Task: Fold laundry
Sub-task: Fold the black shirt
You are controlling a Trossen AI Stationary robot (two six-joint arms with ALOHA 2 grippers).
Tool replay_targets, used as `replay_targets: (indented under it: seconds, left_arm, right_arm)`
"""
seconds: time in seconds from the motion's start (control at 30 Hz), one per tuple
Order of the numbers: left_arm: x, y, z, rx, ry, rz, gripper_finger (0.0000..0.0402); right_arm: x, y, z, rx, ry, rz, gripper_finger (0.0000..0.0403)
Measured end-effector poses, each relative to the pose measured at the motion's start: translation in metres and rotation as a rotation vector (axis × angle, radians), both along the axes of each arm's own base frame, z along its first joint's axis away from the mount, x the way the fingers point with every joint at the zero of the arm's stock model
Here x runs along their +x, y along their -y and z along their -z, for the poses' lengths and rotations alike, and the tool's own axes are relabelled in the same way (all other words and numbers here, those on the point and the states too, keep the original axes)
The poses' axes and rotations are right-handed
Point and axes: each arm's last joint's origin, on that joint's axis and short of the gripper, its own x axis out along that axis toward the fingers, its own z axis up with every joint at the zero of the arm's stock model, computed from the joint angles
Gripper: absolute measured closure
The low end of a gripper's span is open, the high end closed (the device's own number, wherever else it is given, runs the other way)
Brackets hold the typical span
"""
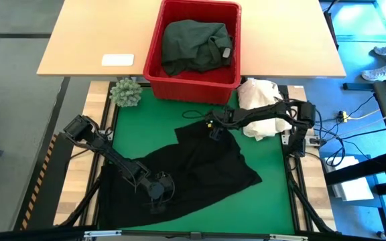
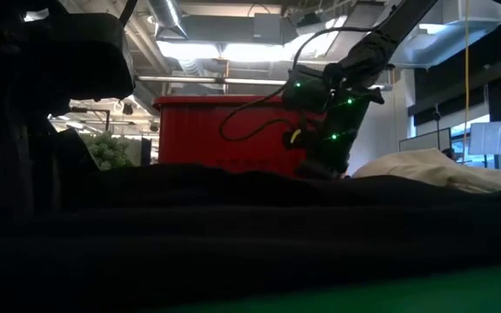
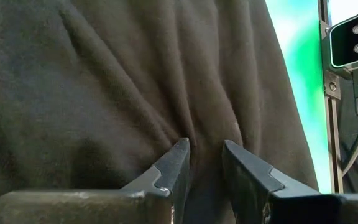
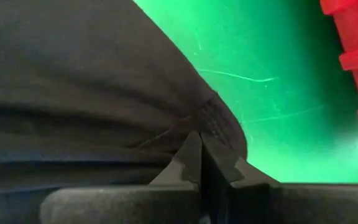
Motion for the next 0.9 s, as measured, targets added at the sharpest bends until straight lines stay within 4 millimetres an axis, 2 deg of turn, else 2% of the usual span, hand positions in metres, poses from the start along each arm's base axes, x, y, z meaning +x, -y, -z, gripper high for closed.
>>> replay_targets:
  seconds: [0.17, 0.33, 0.4, 0.57, 0.9]
  left_arm:
    - [0.0, 0.0, 0.0, -0.001, 0.0, 0.0, 0.0307]
    - [-0.001, 0.002, 0.0, 0.0, 0.001, 0.003, 0.0307]
    - [-0.001, 0.002, 0.0, 0.0, 0.002, 0.003, 0.0307]
    - [-0.001, 0.002, 0.0, -0.001, 0.002, 0.003, 0.0307]
    - [-0.001, 0.003, 0.0, -0.007, 0.008, 0.006, 0.0307]
  right_arm:
    - [-0.001, -0.002, -0.01, 0.019, 0.042, -0.024, 0.0402]
    - [0.001, -0.003, -0.036, 0.035, 0.175, -0.084, 0.0402]
    - [0.004, -0.003, -0.04, 0.052, 0.22, -0.113, 0.0402]
    - [0.01, -0.003, -0.038, 0.055, 0.257, -0.148, 0.0402]
    - [0.017, 0.0, -0.018, 0.09, 0.244, -0.185, 0.0402]
